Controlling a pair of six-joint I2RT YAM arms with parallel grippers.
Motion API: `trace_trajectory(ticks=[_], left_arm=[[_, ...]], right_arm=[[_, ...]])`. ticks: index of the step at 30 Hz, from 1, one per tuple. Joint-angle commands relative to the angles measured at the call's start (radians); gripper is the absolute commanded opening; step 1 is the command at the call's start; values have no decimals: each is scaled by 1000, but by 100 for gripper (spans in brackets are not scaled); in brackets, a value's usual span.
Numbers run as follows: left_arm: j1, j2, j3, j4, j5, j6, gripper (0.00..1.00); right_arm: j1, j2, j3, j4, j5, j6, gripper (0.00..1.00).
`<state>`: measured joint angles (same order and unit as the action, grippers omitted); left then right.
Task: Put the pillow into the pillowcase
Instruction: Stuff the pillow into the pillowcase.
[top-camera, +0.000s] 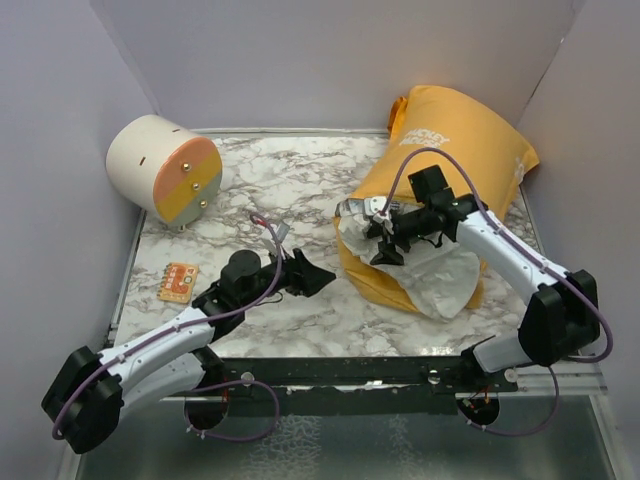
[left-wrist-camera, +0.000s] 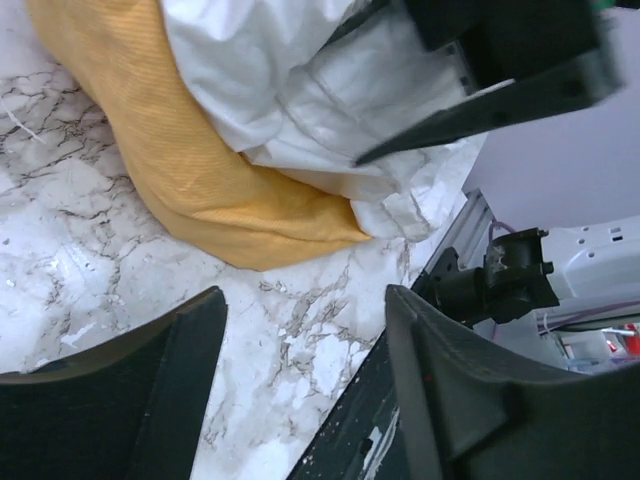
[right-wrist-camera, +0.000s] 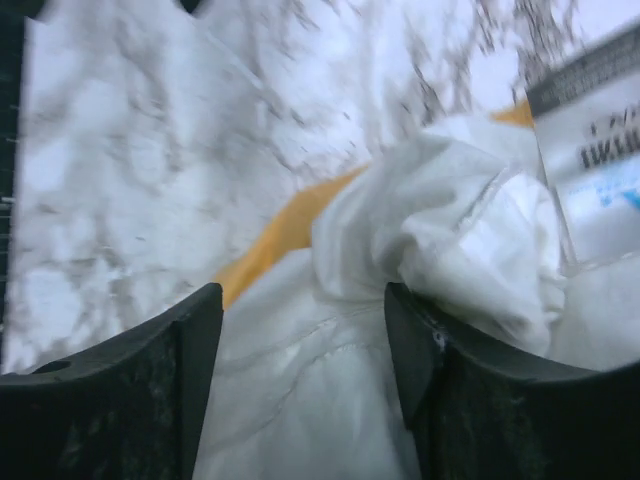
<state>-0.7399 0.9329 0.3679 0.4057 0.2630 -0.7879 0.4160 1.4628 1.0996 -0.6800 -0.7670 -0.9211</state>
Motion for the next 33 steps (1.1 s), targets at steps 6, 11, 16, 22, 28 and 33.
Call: trace_trajectory(ticks=[6, 11, 16, 22, 28, 33], left_arm=[[133, -4, 255, -335, 47, 395, 86], [288, 291, 333, -178, 300, 401, 92], [332, 549, 470, -145, 431, 551, 93], [335, 788, 615, -115, 615, 608, 93], [317, 989, 786, -243, 832, 699, 85], [262, 1066, 901, -493, 892, 887, 64]], right_arm=[[-12, -184, 187, -307, -332, -21, 76], [-44, -220, 246, -305, -259, 51, 77], [-118, -270, 239, -300, -305, 94, 80], [-162, -267, 201, -282, -342, 97, 80], [-170, -251, 190, -273, -363, 94, 80], [-175, -253, 176, -265, -366, 95, 80]])
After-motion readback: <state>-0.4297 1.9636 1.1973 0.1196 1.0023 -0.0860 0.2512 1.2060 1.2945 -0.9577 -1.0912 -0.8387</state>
